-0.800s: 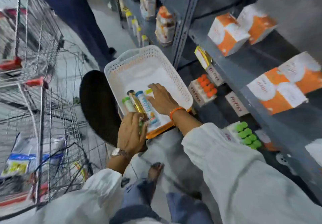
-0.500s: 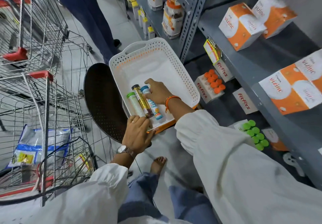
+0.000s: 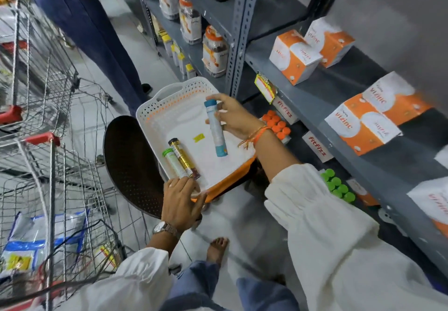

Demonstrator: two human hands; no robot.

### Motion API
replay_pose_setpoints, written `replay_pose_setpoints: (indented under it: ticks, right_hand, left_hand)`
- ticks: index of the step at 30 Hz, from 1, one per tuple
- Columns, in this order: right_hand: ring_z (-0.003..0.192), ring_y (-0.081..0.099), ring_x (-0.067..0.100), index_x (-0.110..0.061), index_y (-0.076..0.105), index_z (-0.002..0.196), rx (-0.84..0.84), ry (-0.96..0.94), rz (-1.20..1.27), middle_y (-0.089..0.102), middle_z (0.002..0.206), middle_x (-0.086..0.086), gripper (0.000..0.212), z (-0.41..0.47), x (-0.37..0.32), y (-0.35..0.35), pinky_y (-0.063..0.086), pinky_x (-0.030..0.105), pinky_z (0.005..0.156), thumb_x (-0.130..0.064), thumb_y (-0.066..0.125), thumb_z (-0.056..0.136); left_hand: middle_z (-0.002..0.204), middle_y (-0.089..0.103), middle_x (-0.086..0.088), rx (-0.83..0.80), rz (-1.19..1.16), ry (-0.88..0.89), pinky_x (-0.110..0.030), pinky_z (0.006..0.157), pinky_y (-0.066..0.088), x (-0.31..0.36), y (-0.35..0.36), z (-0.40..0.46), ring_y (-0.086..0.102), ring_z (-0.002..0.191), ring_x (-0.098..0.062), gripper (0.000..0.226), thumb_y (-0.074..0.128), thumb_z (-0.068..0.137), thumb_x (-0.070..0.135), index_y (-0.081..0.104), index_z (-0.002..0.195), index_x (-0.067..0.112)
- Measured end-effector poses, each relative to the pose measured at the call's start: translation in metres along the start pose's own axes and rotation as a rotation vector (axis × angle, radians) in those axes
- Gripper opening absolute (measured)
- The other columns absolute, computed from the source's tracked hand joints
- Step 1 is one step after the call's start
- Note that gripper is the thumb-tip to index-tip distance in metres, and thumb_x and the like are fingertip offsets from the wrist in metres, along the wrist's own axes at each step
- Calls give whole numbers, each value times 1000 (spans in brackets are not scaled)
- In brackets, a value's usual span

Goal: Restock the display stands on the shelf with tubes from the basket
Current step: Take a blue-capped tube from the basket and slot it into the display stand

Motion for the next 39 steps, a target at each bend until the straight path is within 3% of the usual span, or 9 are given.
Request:
replay_pose_setpoints:
  ticks: [5, 9, 12, 15, 23, 27, 31, 35, 39]
  right_hand:
    - [92, 60, 27, 1, 42, 140, 197, -251, 159, 56, 109, 6, 47, -71, -85, -68, 60, 31, 77, 18, 38, 97]
    - [90, 66, 24, -4, 45, 138, 347, -420, 70, 53, 118, 13, 48, -152, -144, -120, 59, 37, 79, 19, 37, 97]
    - [94, 65, 26, -6, 47, 135, 492, -510, 12, 52, 121, 16, 47, -222, -180, -155, 54, 52, 90, 18, 38, 97]
    - [105, 64, 37, -11, 49, 133, 631, -582, -78, 52, 123, 15, 47, -301, -210, -180, 57, 44, 90, 17, 40, 96]
    - [99, 62, 23, -7, 38, 141, 903, -776, -233, 53, 113, 8, 48, -526, -273, -215, 53, 40, 88, 15, 40, 98]
    - [103, 54, 21, -1, 35, 145, 1151, -748, -332, 51, 115, 9, 52, -618, -289, -239, 51, 37, 93, 18, 37, 97]
    - [108, 58, 18, 1, 38, 143, 1342, -707, -407, 56, 118, 9, 52, -684, -292, -264, 54, 34, 96, 22, 36, 95]
    - [124, 59, 33, -6, 45, 135, 1515, -626, -440, 55, 128, 17, 49, -718, -282, -299, 51, 53, 104, 21, 36, 95]
    - [97, 71, 6, -10, 49, 133, 1632, -521, -386, 62, 120, 4, 53, -729, -263, -326, 61, 28, 77, 20, 39, 91]
  left_hand:
    - [81, 56, 5, 111, -137, 112, -38, 80, 37, 57, -22, 56, 52, 77, -24, 24, 64, 92, 42, 57, 83, 21]
    - [84, 57, 3, 255, -258, 249, -35, 82, 29, 130, -46, 111, 51, 77, -24, 22, 63, 94, 34, 58, 83, 16]
    - [87, 57, -2, 336, -358, 377, -34, 82, 30, 194, -64, 141, 51, 80, -25, 18, 67, 91, 24, 54, 84, 15]
    - [90, 58, -6, 424, -445, 527, -36, 81, 32, 264, -82, 164, 51, 84, -26, 17, 65, 92, 25, 53, 89, 14]
    - [122, 63, -12, 341, -583, 993, -42, 97, 38, 463, -97, 184, 55, 112, -31, 25, 59, 93, 26, 58, 113, 11]
    - [131, 61, -8, 309, -558, 1149, -38, 103, 36, 533, -91, 179, 55, 122, -28, 33, 55, 96, 30, 59, 124, 13]
    - [124, 65, -9, 309, -531, 1143, -45, 91, 43, 570, -80, 181, 58, 106, -31, 35, 53, 97, 32, 58, 126, 14]
    - [118, 68, -4, 407, -435, 1177, -43, 85, 41, 577, -67, 183, 56, 95, -26, 33, 51, 98, 35, 62, 124, 18]
    - [119, 69, -4, 474, -408, 1181, -43, 87, 41, 577, -59, 185, 57, 98, -26, 33, 49, 101, 36, 63, 124, 17]
Point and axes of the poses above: each hand's wrist, its own z-axis towards the middle knuckle, its own y-axis out of the palm, x = y × z, the point moved 6 cm from there along z, towards the middle knuckle
